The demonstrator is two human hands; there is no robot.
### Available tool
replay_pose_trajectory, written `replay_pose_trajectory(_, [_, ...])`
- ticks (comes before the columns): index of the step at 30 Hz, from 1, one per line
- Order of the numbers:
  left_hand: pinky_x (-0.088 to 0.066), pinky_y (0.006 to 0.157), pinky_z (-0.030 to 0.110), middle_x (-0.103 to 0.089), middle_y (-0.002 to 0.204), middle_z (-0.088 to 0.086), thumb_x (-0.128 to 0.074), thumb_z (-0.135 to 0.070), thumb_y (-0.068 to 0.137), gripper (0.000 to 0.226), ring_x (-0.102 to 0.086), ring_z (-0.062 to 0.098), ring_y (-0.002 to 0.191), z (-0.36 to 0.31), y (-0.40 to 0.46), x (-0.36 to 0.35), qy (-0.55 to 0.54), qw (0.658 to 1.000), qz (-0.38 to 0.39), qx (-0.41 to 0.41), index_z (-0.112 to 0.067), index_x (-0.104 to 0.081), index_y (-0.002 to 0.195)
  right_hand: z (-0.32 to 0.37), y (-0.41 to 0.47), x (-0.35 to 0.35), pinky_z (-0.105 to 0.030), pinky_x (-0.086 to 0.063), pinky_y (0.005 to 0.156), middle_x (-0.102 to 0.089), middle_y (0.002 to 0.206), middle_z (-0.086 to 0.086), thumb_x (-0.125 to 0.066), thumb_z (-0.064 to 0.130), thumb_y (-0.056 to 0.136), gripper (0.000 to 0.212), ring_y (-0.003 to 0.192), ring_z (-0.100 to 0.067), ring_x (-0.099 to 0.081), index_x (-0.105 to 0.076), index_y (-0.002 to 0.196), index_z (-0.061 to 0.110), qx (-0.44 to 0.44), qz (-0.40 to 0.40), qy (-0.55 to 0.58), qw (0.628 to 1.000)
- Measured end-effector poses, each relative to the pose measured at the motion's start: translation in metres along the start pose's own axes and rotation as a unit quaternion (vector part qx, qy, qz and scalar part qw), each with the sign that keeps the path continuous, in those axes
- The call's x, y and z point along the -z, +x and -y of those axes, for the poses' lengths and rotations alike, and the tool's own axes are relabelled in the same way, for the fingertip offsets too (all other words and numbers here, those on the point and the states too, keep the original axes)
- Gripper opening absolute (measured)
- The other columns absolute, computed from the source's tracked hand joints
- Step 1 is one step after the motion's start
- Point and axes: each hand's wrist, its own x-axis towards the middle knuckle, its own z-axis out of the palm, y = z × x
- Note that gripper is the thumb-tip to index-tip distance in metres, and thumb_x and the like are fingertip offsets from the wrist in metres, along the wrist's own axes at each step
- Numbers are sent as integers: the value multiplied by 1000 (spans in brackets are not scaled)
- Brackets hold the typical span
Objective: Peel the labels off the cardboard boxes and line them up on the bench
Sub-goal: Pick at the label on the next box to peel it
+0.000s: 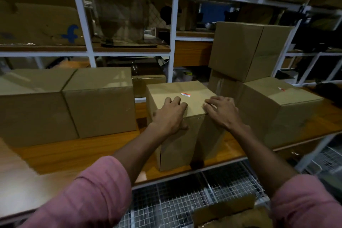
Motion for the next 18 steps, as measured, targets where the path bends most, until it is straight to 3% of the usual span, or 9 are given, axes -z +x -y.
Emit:
replay_pose_trajectory(11, [-54,88,57,-39,139,6,-76,-46,85,69,-36,30,128,9,-89,26,17,999,3,33,-22,-44,142,57,-58,-2,-53,-36,98,-51,149,2,-36,66,90,60,134,-31,-36,-64,134,35,31,4,14,999])
replay_pose_trajectory(15, [-53,90,54,-39,141,6,-73,-49,87,68,-36,30,130,12,-105,30,24,998,8,63,-22,-44,142,75,-64,-7,-53,-35,101,-49,150,0,-45,56,100,44,135,-32,-35,-63,133,35,41,10,6,999])
replay_pose_trajectory(18, [-40,101,69,-40,143,6,-52,-62,95,59,-36,29,134,11,-108,37,24,994,7,103,-23,-48,139,91,-65,-7,-56,-32,105,-51,146,-2,-44,56,99,43,134,-33,-38,-65,129,34,43,24,-34,998])
